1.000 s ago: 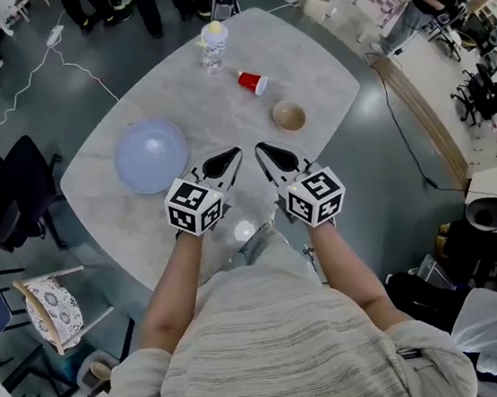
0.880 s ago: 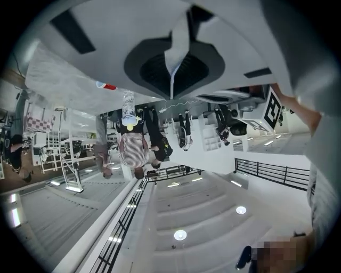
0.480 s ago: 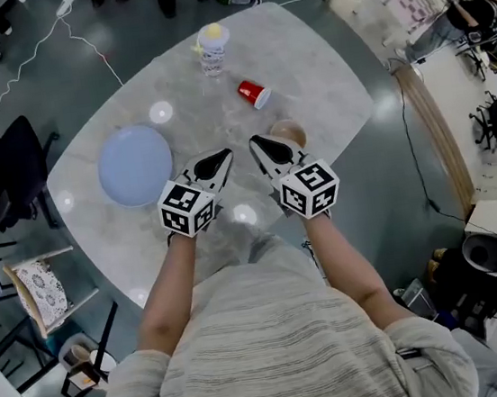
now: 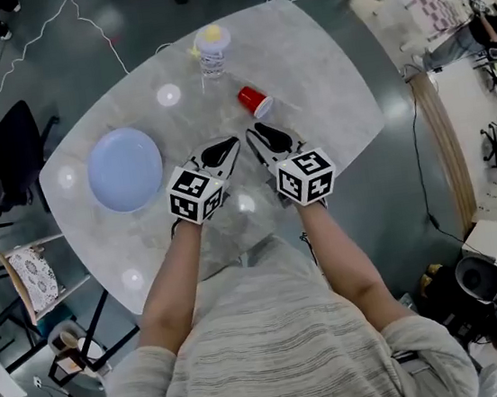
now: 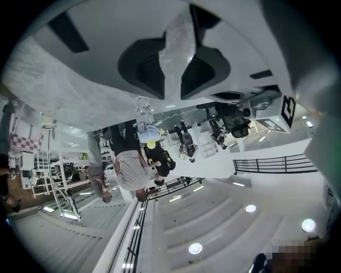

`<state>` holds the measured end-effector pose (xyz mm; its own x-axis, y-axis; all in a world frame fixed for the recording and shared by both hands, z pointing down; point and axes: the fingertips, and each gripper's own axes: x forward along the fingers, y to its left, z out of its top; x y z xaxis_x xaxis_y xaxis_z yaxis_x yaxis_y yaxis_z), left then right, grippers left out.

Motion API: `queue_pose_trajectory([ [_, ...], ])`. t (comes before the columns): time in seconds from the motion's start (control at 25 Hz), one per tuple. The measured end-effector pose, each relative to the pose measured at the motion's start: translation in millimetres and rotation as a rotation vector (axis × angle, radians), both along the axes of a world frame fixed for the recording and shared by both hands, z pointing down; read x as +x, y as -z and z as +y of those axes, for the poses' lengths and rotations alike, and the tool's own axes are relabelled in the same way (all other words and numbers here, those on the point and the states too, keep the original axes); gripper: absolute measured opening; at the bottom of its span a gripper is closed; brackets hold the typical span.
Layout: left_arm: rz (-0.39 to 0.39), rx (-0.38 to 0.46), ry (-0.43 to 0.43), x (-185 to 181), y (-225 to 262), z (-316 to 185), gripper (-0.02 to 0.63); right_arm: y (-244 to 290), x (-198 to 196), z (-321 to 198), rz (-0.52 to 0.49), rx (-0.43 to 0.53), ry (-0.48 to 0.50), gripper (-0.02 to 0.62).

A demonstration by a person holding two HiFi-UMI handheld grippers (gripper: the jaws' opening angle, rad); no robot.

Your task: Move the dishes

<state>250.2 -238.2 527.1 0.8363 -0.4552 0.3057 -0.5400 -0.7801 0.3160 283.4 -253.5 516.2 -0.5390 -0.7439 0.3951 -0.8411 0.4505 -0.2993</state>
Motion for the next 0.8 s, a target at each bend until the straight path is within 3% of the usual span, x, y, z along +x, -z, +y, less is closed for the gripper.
queue_pose_trajectory([
  [0.8, -0.081, -0.102, -0.012, 38.2, -54.0, -48.9, 0.025, -94.4, 55.4, -64.0, 0.051, -0.304, -0.206, 0.179],
])
